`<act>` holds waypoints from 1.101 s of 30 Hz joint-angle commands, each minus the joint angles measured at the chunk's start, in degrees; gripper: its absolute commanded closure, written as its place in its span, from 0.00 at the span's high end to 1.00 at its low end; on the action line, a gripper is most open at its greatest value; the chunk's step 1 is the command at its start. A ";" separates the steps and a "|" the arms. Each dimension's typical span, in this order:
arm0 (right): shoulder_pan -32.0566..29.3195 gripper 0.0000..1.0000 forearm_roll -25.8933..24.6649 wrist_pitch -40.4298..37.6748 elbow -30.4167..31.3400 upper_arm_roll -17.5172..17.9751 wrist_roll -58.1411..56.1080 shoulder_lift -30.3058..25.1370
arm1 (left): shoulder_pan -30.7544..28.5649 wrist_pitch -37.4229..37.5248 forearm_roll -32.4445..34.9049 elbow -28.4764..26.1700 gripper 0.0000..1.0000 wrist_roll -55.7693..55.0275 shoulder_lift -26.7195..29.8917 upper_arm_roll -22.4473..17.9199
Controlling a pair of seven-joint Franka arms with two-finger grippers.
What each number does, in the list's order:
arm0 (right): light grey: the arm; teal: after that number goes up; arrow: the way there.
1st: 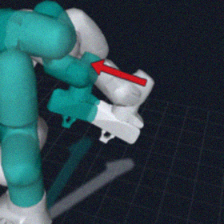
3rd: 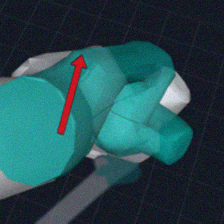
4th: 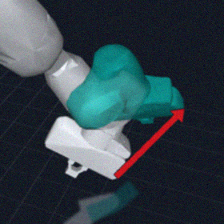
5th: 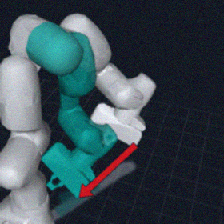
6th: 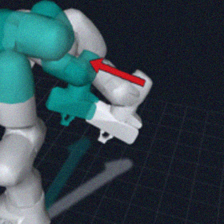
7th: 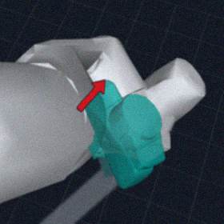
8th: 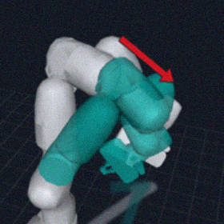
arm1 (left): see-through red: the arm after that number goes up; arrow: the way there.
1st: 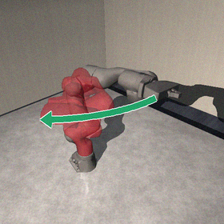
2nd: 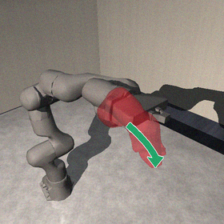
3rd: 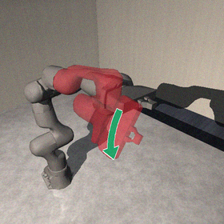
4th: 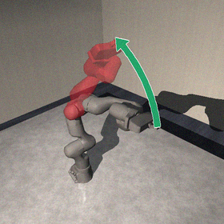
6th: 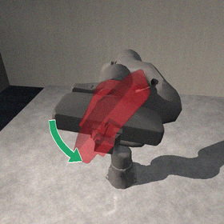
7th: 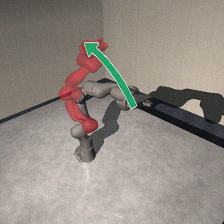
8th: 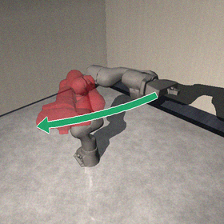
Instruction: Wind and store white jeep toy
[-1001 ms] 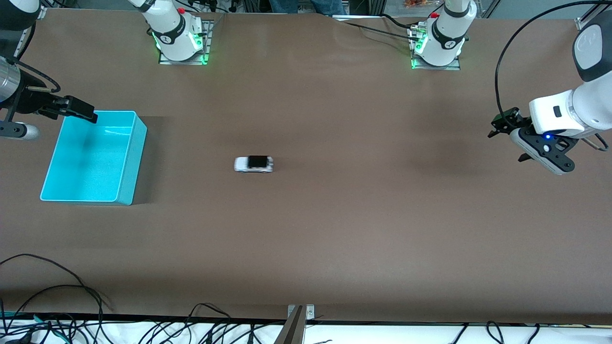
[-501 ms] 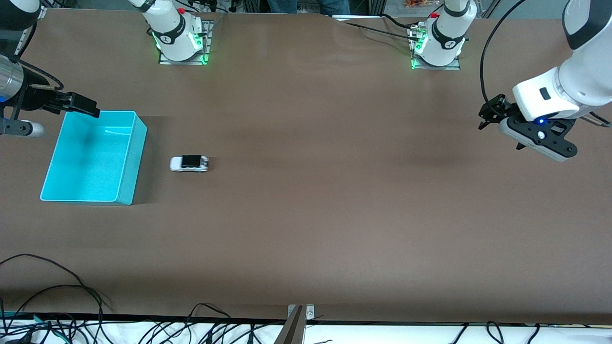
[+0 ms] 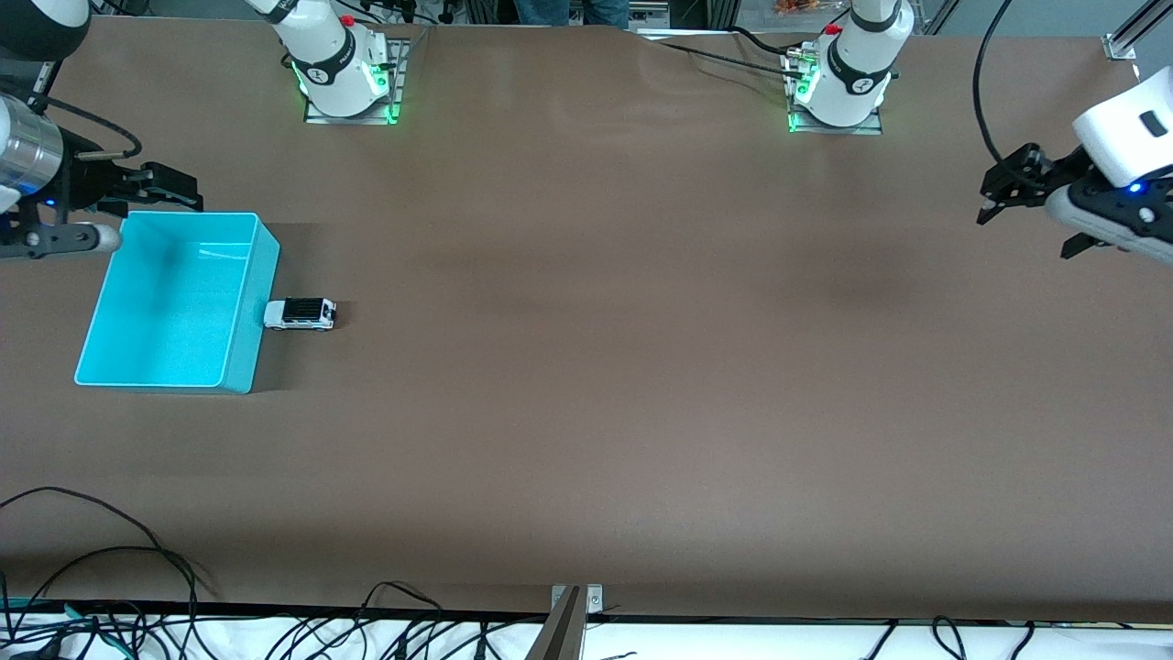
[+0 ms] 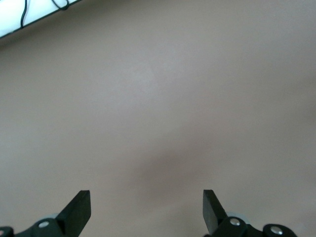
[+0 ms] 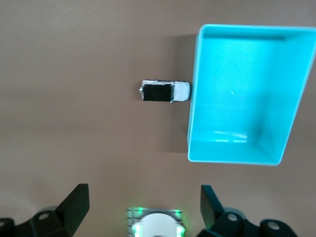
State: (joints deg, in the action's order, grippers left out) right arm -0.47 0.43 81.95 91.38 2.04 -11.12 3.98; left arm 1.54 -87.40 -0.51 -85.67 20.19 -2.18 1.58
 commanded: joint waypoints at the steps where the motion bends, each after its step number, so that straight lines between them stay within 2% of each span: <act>1: -0.15 1.00 1.06 0.92 0.03 -0.19 -15.67 1.81 | 2.24 -0.40 1.56 -3.45 1.00 -5.15 2.18 -1.49; 6: -0.15 1.00 1.15 2.33 1.61 -0.19 -24.03 2.96 | 2.24 -2.41 3.68 -5.20 1.00 -6.12 2.71 -1.31; 12: -0.15 1.00 1.15 6.98 7.05 -0.19 -31.50 2.87 | 2.06 -4.44 3.59 -7.67 1.00 -6.04 3.68 -1.23; 17: -0.24 1.00 1.24 13.57 12.85 -0.19 -39.58 2.87 | 1.80 -4.36 3.06 -8.64 1.00 -5.95 4.38 -1.23; 33: -0.15 1.00 1.33 36.42 30.08 -0.19 -55.58 3.83 | 2.15 -1.10 2.62 -7.23 1.00 -6.39 4.47 0.53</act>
State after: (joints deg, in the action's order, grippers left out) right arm -0.53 0.49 112.07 116.04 1.96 -61.51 8.56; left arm 3.46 -89.19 1.66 -92.19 14.36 1.29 2.18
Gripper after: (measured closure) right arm 0.000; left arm 0.000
